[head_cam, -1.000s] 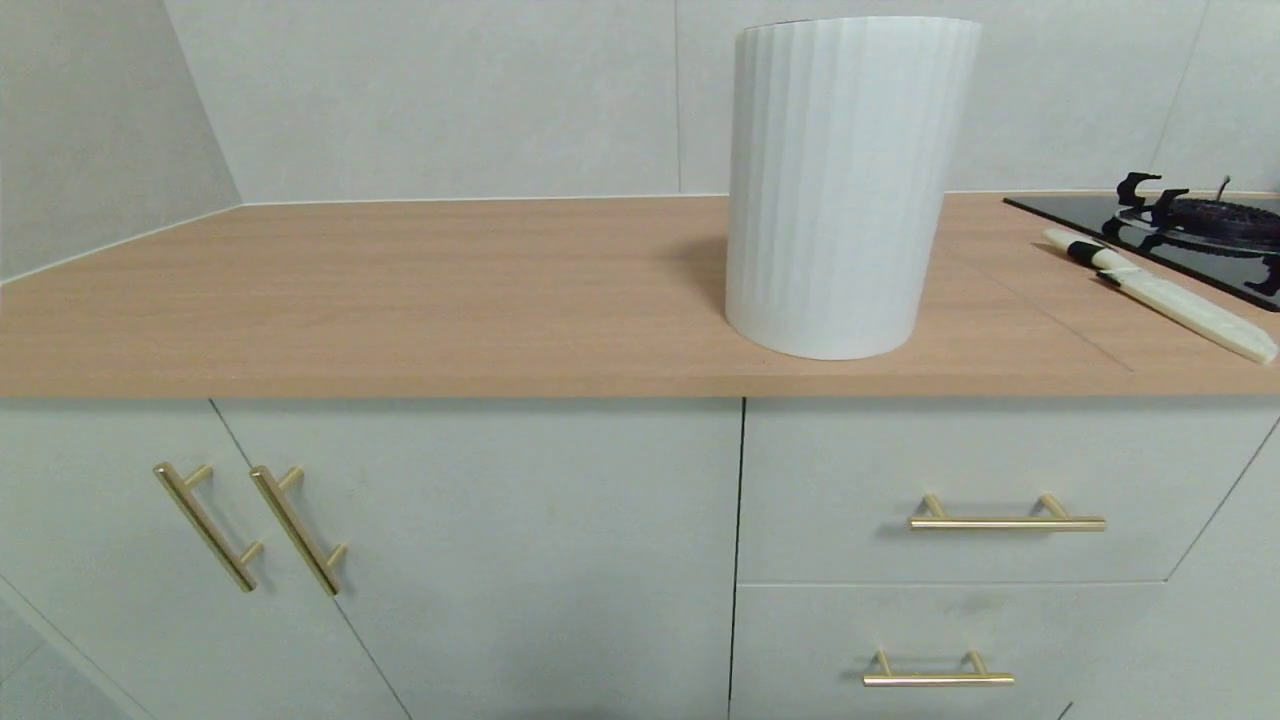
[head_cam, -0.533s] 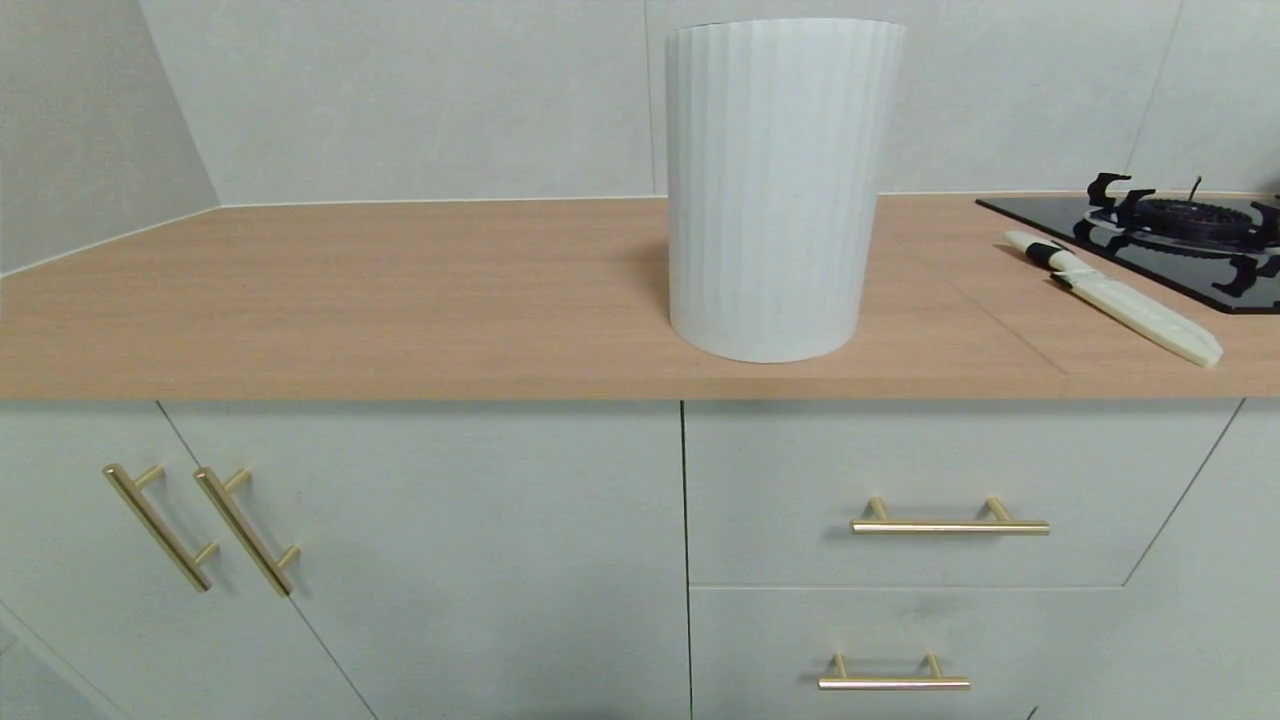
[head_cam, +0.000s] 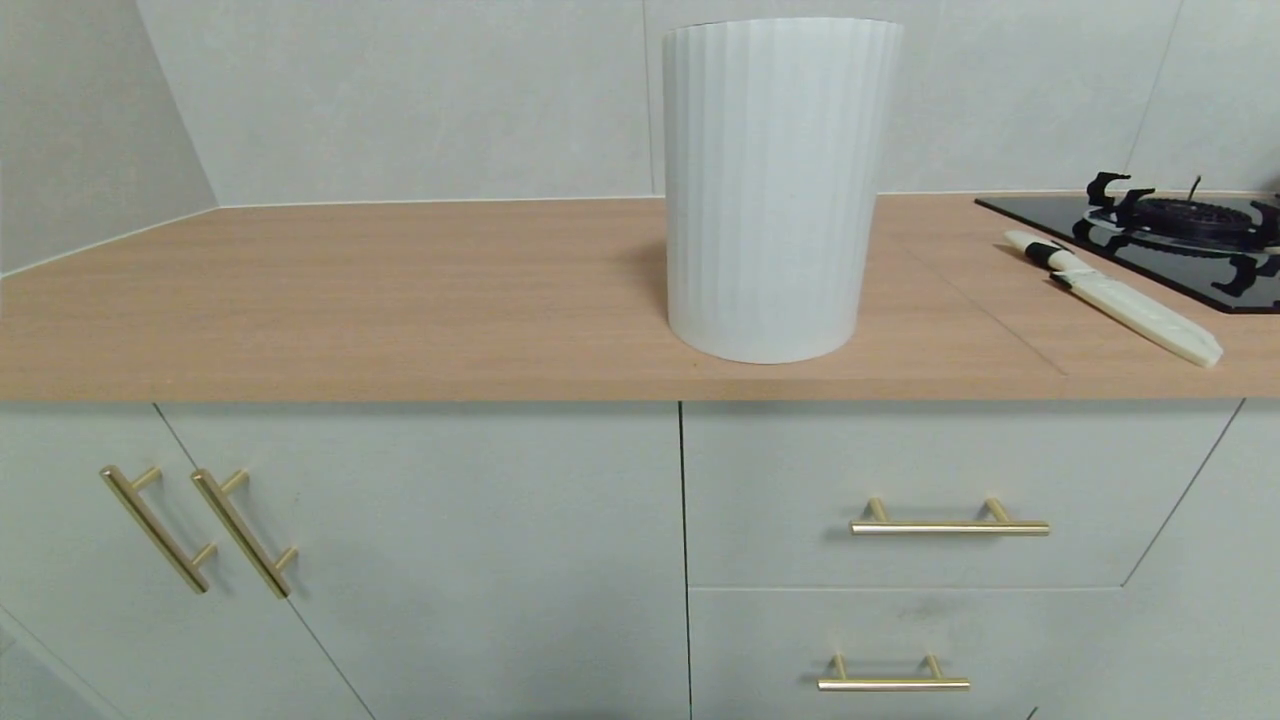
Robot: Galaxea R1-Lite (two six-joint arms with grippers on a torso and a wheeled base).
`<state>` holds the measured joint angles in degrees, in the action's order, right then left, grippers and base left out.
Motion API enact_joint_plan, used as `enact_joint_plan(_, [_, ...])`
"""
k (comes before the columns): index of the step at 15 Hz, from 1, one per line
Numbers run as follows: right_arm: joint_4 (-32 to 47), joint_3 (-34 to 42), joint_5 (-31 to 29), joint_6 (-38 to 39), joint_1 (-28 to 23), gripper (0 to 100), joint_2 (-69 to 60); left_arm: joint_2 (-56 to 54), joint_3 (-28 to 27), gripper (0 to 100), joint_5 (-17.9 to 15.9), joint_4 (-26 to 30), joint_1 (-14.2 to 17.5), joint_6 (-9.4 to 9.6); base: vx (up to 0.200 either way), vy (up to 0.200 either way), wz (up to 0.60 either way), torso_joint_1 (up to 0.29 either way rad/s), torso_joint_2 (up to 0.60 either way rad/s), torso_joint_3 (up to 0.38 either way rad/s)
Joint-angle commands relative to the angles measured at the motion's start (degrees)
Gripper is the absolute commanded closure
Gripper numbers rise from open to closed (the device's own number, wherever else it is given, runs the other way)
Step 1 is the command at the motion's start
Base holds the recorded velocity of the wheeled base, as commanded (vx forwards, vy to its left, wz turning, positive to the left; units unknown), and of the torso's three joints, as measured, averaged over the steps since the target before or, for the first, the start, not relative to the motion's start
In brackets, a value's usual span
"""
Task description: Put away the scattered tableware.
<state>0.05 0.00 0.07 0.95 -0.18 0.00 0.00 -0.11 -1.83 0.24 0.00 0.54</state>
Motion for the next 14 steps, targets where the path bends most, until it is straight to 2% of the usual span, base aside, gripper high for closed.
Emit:
enact_joint_plan(1, [0.0,0.0,0.0,-0.1,0.0,0,0.1,0.1,0.0,0,0.0,0.0,0.0,-0.01,0.0,0.0,0.0,0.0,0.0,0.0])
enact_joint_plan(3, [0.0,0.0,0.0,-0.1,0.0,0,0.1,0.0,0.0,0,0.0,-0.1,0.0,-0.01,0.0,0.0,0.0,0.013,-0.08,-0.065])
enact_joint_plan(6, [0.0,0.0,0.0,-0.1,0.0,0,0.1,0.1,0.0,0,0.0,0.0,0.0,-0.01,0.0,0.0,0.0,0.071,-0.24,-0.273])
enact_joint_plan(14, [0.0,0.0,0.0,-0.1,0.0,0,0.1,0.1,0.0,0,0.0,-0.1,0.0,-0.01,0.0,0.0,0.0,0.146,-0.48,-0.308])
